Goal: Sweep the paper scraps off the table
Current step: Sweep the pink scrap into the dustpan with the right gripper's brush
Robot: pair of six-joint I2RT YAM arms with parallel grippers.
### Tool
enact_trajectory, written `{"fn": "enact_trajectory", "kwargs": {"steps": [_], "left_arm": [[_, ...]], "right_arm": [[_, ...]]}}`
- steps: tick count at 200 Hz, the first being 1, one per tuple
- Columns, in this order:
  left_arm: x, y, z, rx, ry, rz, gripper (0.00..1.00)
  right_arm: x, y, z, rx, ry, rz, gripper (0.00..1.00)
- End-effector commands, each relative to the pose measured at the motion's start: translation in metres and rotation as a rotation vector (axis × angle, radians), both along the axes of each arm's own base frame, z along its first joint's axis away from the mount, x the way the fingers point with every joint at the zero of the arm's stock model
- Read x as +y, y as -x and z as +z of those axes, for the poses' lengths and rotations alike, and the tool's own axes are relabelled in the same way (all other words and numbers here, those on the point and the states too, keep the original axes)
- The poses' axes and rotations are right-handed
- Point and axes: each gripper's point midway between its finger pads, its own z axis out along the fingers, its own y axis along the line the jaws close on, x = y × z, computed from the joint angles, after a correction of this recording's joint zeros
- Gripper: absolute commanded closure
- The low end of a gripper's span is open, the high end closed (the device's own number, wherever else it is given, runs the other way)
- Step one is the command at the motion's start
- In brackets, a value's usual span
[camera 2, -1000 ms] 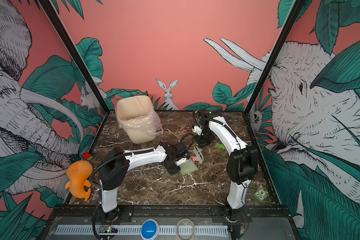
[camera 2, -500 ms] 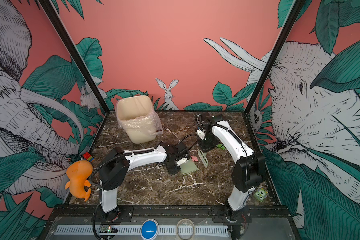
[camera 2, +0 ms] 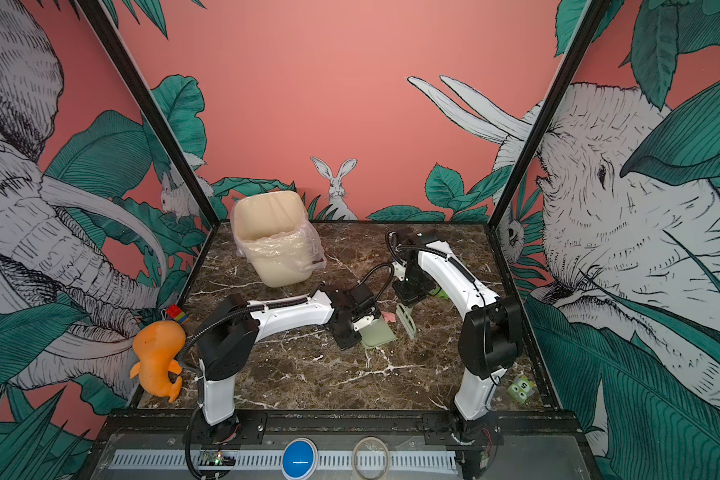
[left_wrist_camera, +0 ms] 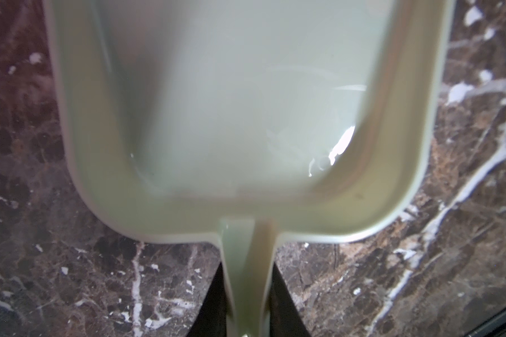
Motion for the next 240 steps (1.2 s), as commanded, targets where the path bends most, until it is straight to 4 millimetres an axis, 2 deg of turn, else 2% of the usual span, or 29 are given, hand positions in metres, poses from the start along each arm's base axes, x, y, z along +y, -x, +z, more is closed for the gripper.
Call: {"fn": "enact_trajectory", "kwargs": {"steps": [1, 37, 70, 92, 124, 143, 161, 186, 210, 240], "left_arm": [[-0.007, -0.003, 0.01, -0.018, 0.023, -0.011, 0.84], [-0.007, -0.004, 0.009, -0.017, 0.022, -0.011, 0.84], [-0.007, -0.004, 0.01, -0.019, 0.024, -0.013, 0.84], [-0.007, -0.004, 0.009, -0.018, 0.023, -0.014, 0.84], [-0.007, -0.003, 0.009, -0.016, 0.025, -0.011, 0.84], [-0.006, -0.003, 0.009, -0.018, 0.023, -0.01, 0.84], [-0.006, -0.003, 0.01, -0.018, 0.025, -0.009, 0.84], [-0.006, -0.003, 0.01, -0.018, 0.026, -0.009, 0.84], [-0.006, -0.003, 0.01, -0.019, 0.024, -0.009, 0.84], [-0.006, -0.003, 0.008, -0.016, 0.02, -0.01, 0.84]], "right_arm": [[0.017, -0.003, -0.004, 0.005, -0.04, 0.033, 1.0], [0.041, 0.012, 0.0, 0.036, -0.119, 0.076, 1.0], [0.048, 0.019, 0.011, 0.024, -0.155, 0.086, 1.0], [0.045, 0.021, 0.016, 0.011, -0.145, 0.087, 1.0], [0.025, 0.006, 0.01, -0.036, -0.067, 0.041, 1.0], [0.023, -0.001, 0.005, -0.044, -0.048, 0.03, 1.0], [0.031, -0.006, 0.001, -0.042, -0.066, 0.032, 1.0], [0.044, -0.002, 0.0, -0.008, -0.097, 0.074, 1.0], [0.059, 0.008, 0.007, 0.02, -0.164, 0.114, 1.0], [0.066, 0.019, 0.017, 0.039, -0.221, 0.138, 1.0]]}}
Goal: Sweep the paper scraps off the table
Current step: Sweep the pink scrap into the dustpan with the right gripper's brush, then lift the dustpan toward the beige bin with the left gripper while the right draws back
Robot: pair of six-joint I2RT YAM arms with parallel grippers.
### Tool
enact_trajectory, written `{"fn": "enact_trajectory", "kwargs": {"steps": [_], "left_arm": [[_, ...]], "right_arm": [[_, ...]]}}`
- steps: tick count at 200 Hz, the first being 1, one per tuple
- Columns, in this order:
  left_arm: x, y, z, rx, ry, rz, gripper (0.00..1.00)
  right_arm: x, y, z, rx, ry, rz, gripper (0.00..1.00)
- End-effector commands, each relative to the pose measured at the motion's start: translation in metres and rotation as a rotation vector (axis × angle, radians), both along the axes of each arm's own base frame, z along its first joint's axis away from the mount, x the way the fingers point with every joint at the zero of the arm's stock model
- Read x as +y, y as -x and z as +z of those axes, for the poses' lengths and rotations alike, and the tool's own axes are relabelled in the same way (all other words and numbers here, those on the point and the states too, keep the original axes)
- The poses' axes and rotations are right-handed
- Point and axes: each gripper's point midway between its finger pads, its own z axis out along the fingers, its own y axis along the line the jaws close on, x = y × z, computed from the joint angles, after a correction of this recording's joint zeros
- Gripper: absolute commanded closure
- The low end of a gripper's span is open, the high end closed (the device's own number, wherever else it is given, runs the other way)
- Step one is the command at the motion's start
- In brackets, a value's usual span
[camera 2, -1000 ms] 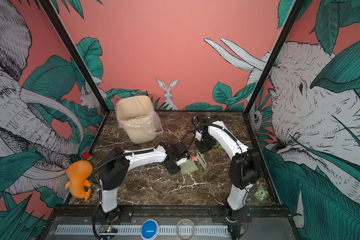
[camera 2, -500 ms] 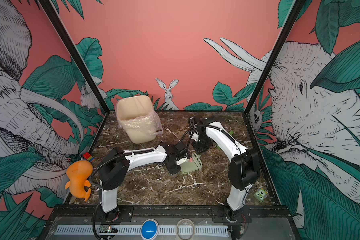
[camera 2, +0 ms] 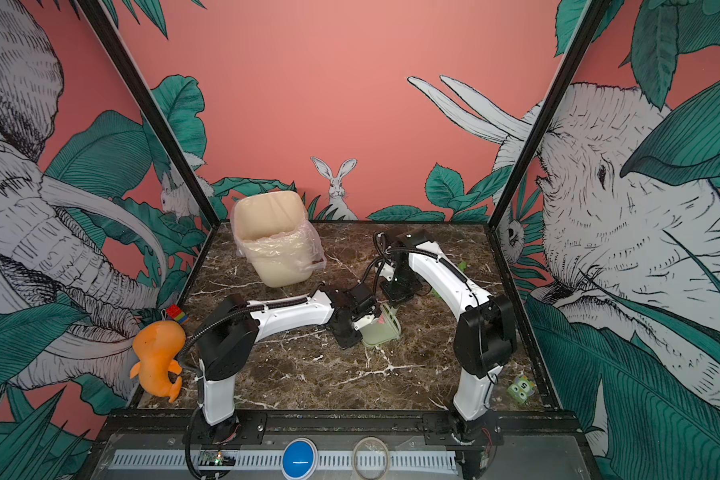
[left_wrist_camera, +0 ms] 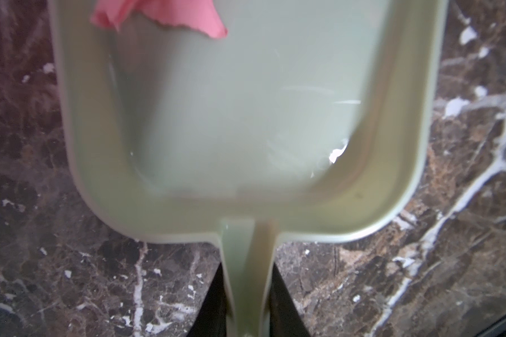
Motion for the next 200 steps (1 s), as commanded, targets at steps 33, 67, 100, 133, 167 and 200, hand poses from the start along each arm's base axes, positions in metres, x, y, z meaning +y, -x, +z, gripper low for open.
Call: {"fn": "enact_trajectory", "kwargs": {"steps": [33, 67, 100, 133, 167, 200], "left_arm": [[-0.003, -0.001, 0.008, -0.008, 0.008, -0.012, 0.84], [-0.002, -0.002, 0.009, -0.012, 0.007, -0.01, 0.84], [0.001, -0.002, 0.013, -0.028, 0.013, -0.002, 0.85], [0.003, -0.004, 0.024, -0.061, 0.04, 0.005, 0.85], [0.003, -0.006, 0.041, -0.091, 0.073, 0.015, 0.85], [0.007, -0.01, 0.063, -0.127, 0.111, 0.037, 0.86]], "right_arm": [[0.019, 0.021, 0.016, 0.04, -0.105, 0.087, 1.0], [0.003, 0.019, 0.019, -0.001, -0.042, 0.065, 1.0], [-0.021, 0.014, 0.028, -0.042, -0.022, -0.006, 1.0], [-0.039, 0.014, 0.039, -0.076, -0.047, -0.072, 1.0], [-0.054, 0.02, 0.06, -0.147, -0.102, -0.142, 1.0], [-0.061, 0.026, 0.063, -0.172, -0.141, -0.203, 1.0]]}}
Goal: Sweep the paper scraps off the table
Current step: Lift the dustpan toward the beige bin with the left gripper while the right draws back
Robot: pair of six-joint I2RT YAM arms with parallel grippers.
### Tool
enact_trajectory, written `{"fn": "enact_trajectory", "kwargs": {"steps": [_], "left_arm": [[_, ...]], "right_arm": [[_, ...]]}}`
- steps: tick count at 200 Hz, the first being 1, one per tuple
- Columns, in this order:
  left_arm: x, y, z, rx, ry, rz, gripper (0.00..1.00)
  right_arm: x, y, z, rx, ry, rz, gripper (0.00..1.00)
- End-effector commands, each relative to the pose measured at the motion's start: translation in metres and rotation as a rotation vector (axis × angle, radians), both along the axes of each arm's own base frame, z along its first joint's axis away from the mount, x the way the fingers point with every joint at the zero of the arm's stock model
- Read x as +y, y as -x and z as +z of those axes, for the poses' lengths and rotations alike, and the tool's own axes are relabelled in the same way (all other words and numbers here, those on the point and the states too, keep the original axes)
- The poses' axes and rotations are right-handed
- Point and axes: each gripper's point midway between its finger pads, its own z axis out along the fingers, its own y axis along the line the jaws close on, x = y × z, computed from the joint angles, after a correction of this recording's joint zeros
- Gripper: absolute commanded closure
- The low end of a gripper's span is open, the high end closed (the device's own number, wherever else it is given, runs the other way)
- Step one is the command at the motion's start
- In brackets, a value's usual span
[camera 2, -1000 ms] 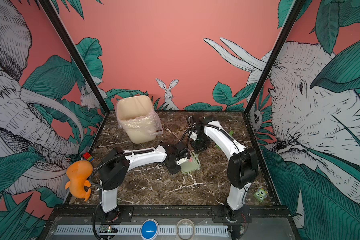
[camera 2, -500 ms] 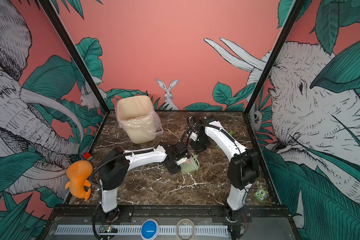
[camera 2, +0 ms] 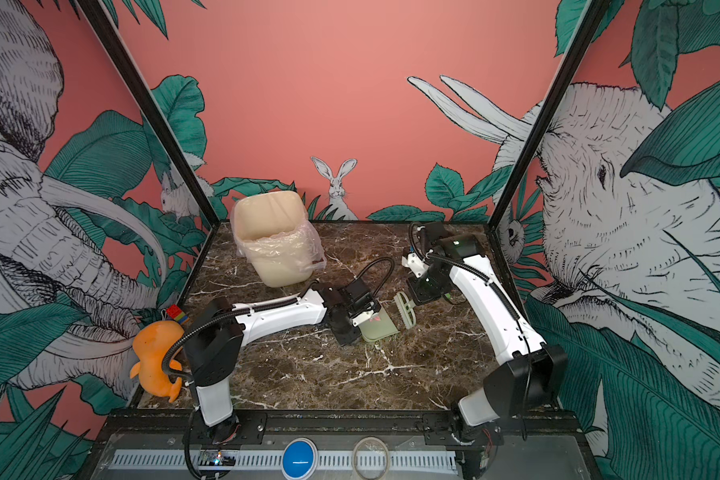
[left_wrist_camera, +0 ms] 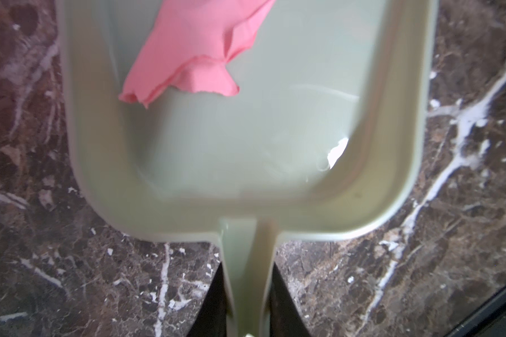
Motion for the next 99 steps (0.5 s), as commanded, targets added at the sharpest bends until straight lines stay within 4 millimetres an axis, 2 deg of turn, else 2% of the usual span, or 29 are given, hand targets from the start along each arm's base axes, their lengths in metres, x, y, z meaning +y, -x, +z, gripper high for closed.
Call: {"fn": "enact_trajectory", "kwargs": {"steps": [1, 39, 82, 93, 99], "left_arm": [[0.008, -0.002, 0.03, -0.047, 0.05, 0.027, 0.86], [0.018, -0.007, 0.059, -0.095, 0.099, 0.065, 0.86], [0.041, -0.015, 0.098, -0.146, 0.156, 0.133, 0.86], [0.048, -0.017, 0.109, -0.158, 0.168, 0.154, 0.86], [0.053, -0.018, 0.115, -0.167, 0.172, 0.165, 0.85]], "right_arm": [[0.0, 0.005, 0.0, 0.004, -0.041, -0.036, 1.0], [-0.004, 0.015, -0.004, -0.005, -0.075, -0.08, 1.0], [-0.003, 0.024, -0.016, 0.005, -0.111, -0.108, 1.0], [-0.001, 0.022, -0.013, -0.009, -0.124, -0.109, 1.0], [-0.003, 0.027, -0.023, 0.019, -0.117, -0.113, 1.0]]}}
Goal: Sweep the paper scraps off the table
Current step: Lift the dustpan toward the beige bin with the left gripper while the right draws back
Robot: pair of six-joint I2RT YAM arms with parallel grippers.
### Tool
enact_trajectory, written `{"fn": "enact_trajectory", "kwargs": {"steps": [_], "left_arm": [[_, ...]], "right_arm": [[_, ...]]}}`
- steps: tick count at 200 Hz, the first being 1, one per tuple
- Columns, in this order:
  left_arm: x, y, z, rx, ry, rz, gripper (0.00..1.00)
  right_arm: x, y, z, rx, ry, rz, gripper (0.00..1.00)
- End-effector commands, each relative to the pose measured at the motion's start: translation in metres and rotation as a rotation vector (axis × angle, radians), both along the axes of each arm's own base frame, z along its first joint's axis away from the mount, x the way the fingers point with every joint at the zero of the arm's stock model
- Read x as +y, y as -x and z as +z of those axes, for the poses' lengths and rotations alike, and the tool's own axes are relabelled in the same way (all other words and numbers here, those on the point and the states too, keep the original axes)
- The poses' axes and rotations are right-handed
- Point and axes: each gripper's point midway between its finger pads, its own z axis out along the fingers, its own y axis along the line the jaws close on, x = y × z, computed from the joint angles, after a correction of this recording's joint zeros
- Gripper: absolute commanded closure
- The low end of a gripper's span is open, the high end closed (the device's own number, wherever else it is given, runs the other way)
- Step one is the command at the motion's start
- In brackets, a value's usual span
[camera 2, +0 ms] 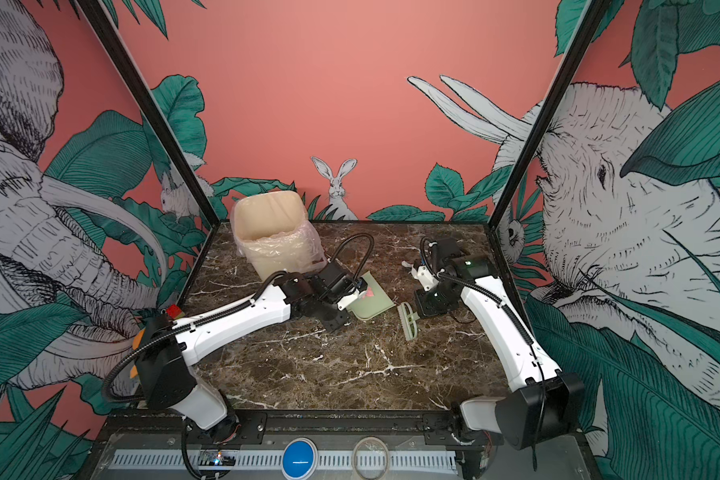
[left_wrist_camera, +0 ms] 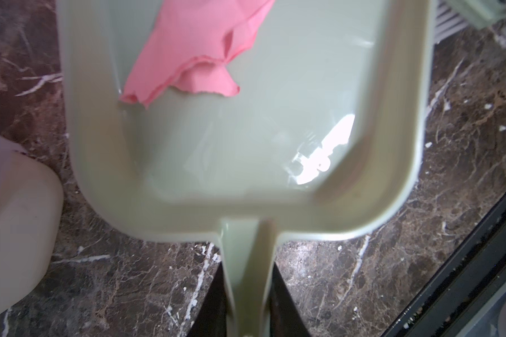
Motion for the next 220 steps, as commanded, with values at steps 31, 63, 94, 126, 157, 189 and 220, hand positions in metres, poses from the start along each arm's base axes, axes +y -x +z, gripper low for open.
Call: {"fn": "enact_trajectory", "kwargs": {"steps": [31, 63, 94, 126, 157, 189, 220], "left_arm": [[0.048, -0.003, 0.061, -0.056, 0.028, 0.108, 0.85], [0.072, -0.008, 0.096, -0.094, 0.015, 0.158, 0.85], [0.098, -0.016, 0.127, -0.12, 0.033, 0.23, 0.84], [0.144, -0.034, 0.145, -0.151, 0.0, 0.361, 0.84], [0.18, -0.053, 0.16, -0.181, 0.045, 0.494, 0.84], [0.211, -0.07, 0.18, -0.225, 0.08, 0.593, 0.84], [0.238, -0.084, 0.19, -0.26, 0.062, 0.657, 0.84]], "right_arm": [[0.006, 0.0, -0.007, -0.003, -0.056, -0.021, 1.0], [0.01, -0.003, -0.007, -0.006, -0.073, -0.018, 1.0], [0.013, -0.004, -0.008, -0.005, -0.089, -0.013, 1.0], [0.014, -0.004, -0.009, -0.006, -0.096, -0.004, 1.0], [0.015, -0.003, -0.01, -0.003, -0.102, -0.001, 1.0], [0.015, -0.001, -0.01, -0.002, -0.101, 0.006, 1.0], [0.014, 0.0, -0.008, -0.001, -0.101, 0.011, 1.0]]}}
